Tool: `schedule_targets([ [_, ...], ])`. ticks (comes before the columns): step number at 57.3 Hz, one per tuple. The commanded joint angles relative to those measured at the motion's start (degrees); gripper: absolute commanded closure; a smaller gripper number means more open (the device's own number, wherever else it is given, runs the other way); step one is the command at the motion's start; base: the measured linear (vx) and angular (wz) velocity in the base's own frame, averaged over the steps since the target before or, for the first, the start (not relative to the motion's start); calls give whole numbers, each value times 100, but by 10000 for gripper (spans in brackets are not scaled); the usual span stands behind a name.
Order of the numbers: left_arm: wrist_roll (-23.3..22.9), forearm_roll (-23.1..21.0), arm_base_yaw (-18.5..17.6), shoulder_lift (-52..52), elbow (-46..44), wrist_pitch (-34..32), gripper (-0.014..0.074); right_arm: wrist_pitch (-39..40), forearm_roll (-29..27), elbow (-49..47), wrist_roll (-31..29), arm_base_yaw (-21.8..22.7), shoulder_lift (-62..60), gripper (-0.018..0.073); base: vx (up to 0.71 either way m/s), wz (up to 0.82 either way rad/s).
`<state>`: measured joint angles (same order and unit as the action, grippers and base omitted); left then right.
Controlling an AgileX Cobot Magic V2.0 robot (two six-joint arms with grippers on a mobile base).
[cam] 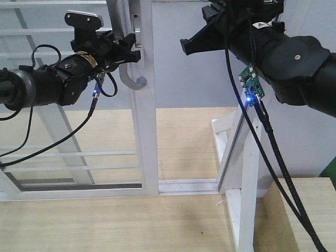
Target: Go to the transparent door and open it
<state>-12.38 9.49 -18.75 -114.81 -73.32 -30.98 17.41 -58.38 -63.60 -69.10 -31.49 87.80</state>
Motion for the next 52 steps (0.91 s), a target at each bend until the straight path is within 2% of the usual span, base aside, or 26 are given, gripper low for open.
schedule_targets([
  [1,-14,-83,-16,310,-286,-401,218,234,96,-175,-55,35,-243,561,0,0],
  [6,-19,-83,-22,310,-335,-305,300,213,96,-175,-55,35,-243,561,0,0],
  [19,-55,-84,-74,317,-329,173,599,246,96,-175,-55,35,-243,561,0,0],
  [25,-57,-149,-58,337,-329,142,605,245,82,-175,-55,35,-243,561,0,0],
  [33,-38,-551,24,445,-329,150,604,246,83,-175,-55,35,-243,561,0,0],
  [42,-30,-582,233,590,-324,281,603,246,83,-175,-55,35,-243,561,0,0],
  [52,78,-576,536,847,-324,813,603,244,78,-175,-50,35,-243,561,0,0],
])
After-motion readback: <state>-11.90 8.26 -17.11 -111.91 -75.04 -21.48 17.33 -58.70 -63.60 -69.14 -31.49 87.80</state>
